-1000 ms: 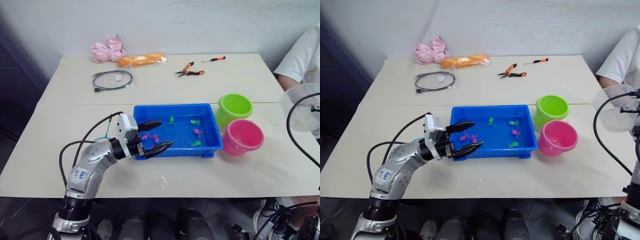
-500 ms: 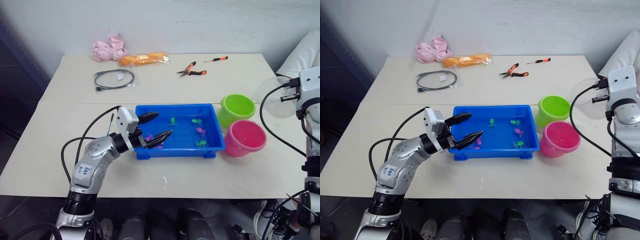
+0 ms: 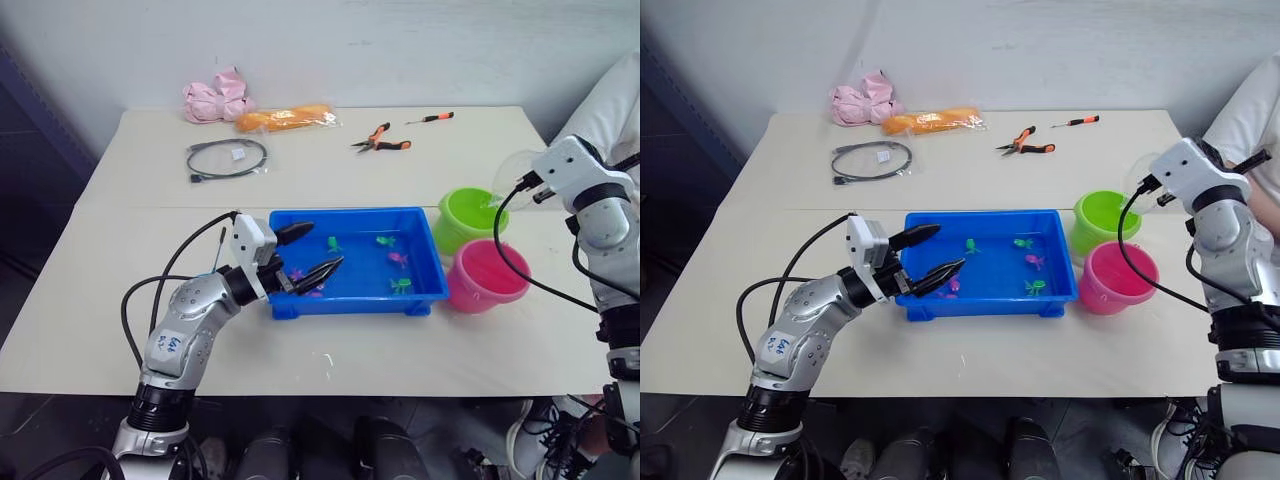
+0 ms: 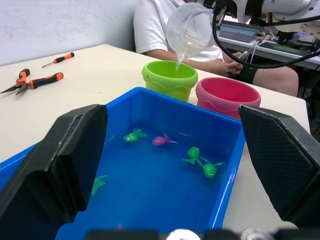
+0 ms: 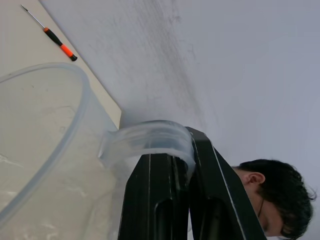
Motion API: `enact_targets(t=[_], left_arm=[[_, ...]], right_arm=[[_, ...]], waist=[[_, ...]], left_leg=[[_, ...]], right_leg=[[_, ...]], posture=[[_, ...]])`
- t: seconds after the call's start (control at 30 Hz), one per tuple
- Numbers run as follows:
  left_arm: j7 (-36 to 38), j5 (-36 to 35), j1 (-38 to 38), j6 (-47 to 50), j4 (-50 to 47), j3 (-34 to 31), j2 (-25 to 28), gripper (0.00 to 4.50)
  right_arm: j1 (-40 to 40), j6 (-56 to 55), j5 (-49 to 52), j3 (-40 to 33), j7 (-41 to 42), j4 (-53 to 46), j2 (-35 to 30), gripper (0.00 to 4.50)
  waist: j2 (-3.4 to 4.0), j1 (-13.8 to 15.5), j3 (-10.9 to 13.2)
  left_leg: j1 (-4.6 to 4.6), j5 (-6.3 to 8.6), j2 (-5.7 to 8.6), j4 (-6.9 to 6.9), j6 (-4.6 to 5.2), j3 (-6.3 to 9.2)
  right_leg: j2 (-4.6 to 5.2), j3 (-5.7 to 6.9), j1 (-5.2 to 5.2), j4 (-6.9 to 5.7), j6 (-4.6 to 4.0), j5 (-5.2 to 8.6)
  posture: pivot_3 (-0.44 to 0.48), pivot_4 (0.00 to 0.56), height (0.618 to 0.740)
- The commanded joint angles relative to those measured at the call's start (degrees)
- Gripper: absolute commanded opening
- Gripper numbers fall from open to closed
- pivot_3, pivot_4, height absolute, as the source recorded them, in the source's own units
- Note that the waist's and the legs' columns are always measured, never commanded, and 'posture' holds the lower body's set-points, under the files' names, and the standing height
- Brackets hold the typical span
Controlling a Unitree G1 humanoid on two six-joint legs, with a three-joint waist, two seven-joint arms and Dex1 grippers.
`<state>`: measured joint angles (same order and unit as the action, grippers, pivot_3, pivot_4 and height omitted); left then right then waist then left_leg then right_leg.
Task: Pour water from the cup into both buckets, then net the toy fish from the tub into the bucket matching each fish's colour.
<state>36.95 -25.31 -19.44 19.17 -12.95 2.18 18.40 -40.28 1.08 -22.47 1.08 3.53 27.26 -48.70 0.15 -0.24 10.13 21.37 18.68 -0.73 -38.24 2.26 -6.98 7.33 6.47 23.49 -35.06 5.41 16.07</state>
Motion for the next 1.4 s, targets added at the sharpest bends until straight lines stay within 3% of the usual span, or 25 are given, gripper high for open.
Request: enact_targets(t=[0.03, 0.8, 1.0, 1.2, 1.4], left_arm=[[-0.26, 0.27, 0.03, -1.18, -2.23, -0.24, -0.17, 4.50], [-1.13, -0.14, 0.64, -3.26, -3.75, -0.75, -1.39, 4.50], [-0.28, 0.21, 1.13, -2.99, -3.72, -0.35, -0.53, 4.50], [0.35, 0.56, 2.25, -2.96, -4.44, 0.64, 0.18, 4.50], [1.30, 0.19, 3.07, -3.10, -4.59, 0.43, 0.99, 4.50]], right_arm=[[-1.79, -2.38, -3.39, 0.74, -2.31, -0.77, -1.52, 0.06], [-1.89, -13.22, -13.49, 4.59, -9.37, 0.62, -4.05, 0.06], [-0.60, -10.88, -12.19, 3.34, -7.39, -0.70, -2.95, 0.06], [0.20, -5.26, -0.97, -4.02, -3.92, -0.40, 1.93, 0.06], [0.32, 7.25, 19.02, -20.63, 0.89, -4.75, 7.51, 0.06]], waist=[[0.00, 0.00, 0.00], [0.00, 0.01, 0.00], [-0.01, 0.00, 0.00], [-0.01, 0.02, 0.00], [-0.01, 0.21, 0.00]], left_leg=[[0.00, 0.00, 0.00, 0.00, 0.00, 0.00], [0.00, -0.01, -0.01, 0.01, -0.03, 0.01], [0.00, -0.02, -0.01, 0.01, -0.03, 0.01], [0.00, -0.02, -0.03, 0.00, -0.03, 0.02], [0.02, -0.02, -0.04, -0.01, -0.02, 0.06]], right_leg=[[0.00, 0.00, 0.00, 0.00, 0.00, 0.00], [-0.01, 0.00, -0.01, 0.02, 0.00, 0.00], [-0.03, 0.00, -0.01, 0.02, 0.00, 0.00], [-0.05, 0.00, -0.01, 0.00, 0.00, 0.00], [-0.23, 0.01, -0.03, 0.00, 0.00, 0.00]], posture=[[0.000, 0.150, 0.740], [0.000, 0.150, 0.740], [0.000, 0.150, 0.740], [0.000, 0.150, 0.740], [0.000, 0.150, 0.740]])
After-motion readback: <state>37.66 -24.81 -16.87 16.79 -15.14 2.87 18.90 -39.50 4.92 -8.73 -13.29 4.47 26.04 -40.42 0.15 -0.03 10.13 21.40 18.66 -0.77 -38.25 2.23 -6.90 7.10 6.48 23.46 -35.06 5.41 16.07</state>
